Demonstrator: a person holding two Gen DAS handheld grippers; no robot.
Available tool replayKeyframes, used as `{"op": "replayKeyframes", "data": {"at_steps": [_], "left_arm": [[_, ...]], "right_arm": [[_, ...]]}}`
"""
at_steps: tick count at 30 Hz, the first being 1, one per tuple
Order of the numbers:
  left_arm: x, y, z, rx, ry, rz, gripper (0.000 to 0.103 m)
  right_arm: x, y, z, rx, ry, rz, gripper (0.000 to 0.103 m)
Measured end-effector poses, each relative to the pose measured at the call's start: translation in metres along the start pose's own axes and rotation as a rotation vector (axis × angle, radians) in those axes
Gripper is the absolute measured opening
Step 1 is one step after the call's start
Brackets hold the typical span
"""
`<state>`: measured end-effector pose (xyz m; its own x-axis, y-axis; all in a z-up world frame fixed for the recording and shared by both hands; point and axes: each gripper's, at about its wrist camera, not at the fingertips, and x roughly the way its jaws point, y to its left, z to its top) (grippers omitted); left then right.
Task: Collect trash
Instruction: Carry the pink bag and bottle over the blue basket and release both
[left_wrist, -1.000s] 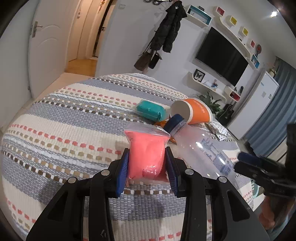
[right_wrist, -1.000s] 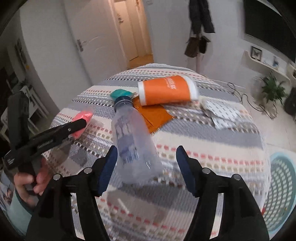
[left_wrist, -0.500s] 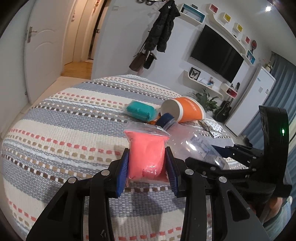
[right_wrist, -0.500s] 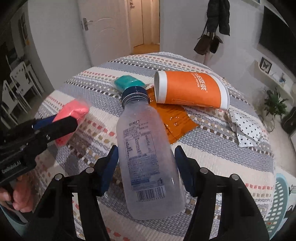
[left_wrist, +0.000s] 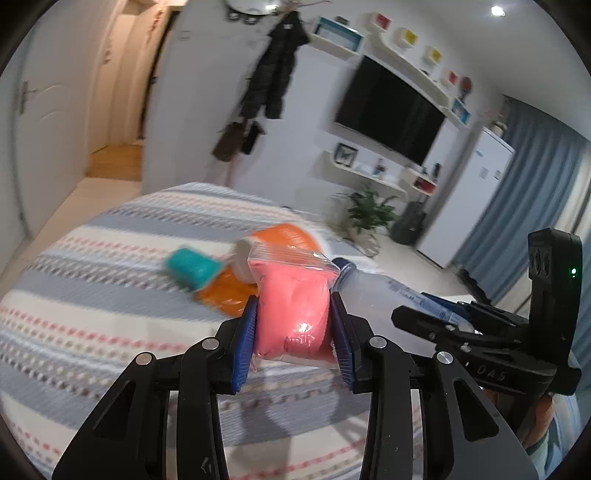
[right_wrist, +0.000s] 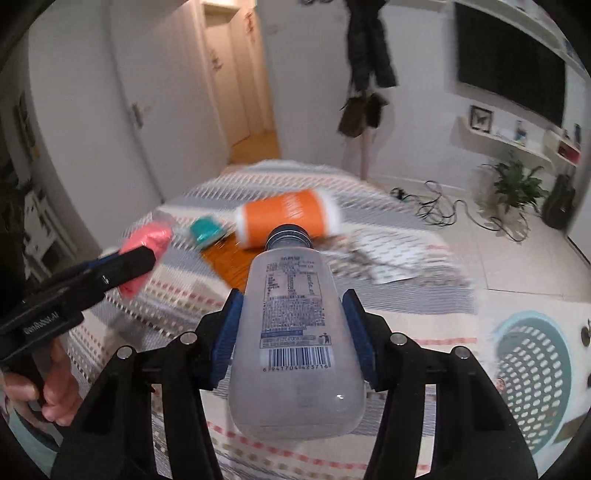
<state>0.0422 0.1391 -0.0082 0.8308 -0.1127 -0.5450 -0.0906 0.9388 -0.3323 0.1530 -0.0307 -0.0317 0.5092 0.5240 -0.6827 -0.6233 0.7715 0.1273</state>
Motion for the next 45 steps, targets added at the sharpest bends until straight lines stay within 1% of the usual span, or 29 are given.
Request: {"op": "replayKeyframes", "data": {"at_steps": [5,11,14,17,21,24,25,27,29,32,34,36,39,45], "left_arm": [[0.019,-0.047,0.011,0.083,0.01,-0.047,0.036],[0.052,-0.111,0.019,0.179,0.028,-0.123,0.036],[0.076,-0.145,0.018,0.215,0.056,-0.164,0.036],[0.102,-0.175,0.013,0.252,0.092,-0.198,0.036],[0.136,-0.21,0.0,0.3,0.151,-0.234,0.036],[0.162,-0.23,-0.015,0.331,0.204,-0.262,0.036],[0.171,-0.236,-0.02,0.342,0.221,-0.268,0.036],[0.186,-0.242,-0.03,0.356,0.255,-0.279,0.036],[0.198,-0.247,-0.037,0.361,0.284,-0.294,0.036],[0.213,-0.253,-0.046,0.364,0.322,-0.309,0.039],[0.219,-0.255,-0.05,0.364,0.337,-0.32,0.053],[0.221,-0.257,-0.056,0.381,0.335,-0.311,0.056],[0.223,-0.255,-0.062,0.382,0.348,-0.311,0.057],[0.217,-0.244,-0.072,0.361,0.361,-0.303,0.057]], "right_arm": [[-0.037,-0.044,0.002,0.074,-0.061,-0.043,0.052],[-0.077,-0.1,-0.008,0.173,-0.132,-0.11,0.052],[-0.09,-0.131,-0.017,0.226,-0.147,-0.169,0.052],[-0.096,-0.163,-0.029,0.281,-0.139,-0.21,0.052],[-0.1,-0.203,-0.053,0.347,-0.107,-0.313,0.052],[-0.095,-0.228,-0.07,0.404,-0.078,-0.336,0.052],[-0.091,-0.238,-0.078,0.426,-0.059,-0.359,0.052],[-0.082,-0.252,-0.09,0.461,-0.027,-0.383,0.052],[-0.072,-0.262,-0.101,0.496,-0.002,-0.388,0.052],[-0.058,-0.279,-0.114,0.55,0.039,-0.401,0.053],[-0.05,-0.289,-0.123,0.592,0.047,-0.404,0.053],[-0.047,-0.297,-0.132,0.626,0.055,-0.395,0.053],[-0.044,-0.301,-0.14,0.647,0.064,-0.393,0.053],[-0.043,-0.295,-0.146,0.649,0.077,-0.387,0.053]]}}
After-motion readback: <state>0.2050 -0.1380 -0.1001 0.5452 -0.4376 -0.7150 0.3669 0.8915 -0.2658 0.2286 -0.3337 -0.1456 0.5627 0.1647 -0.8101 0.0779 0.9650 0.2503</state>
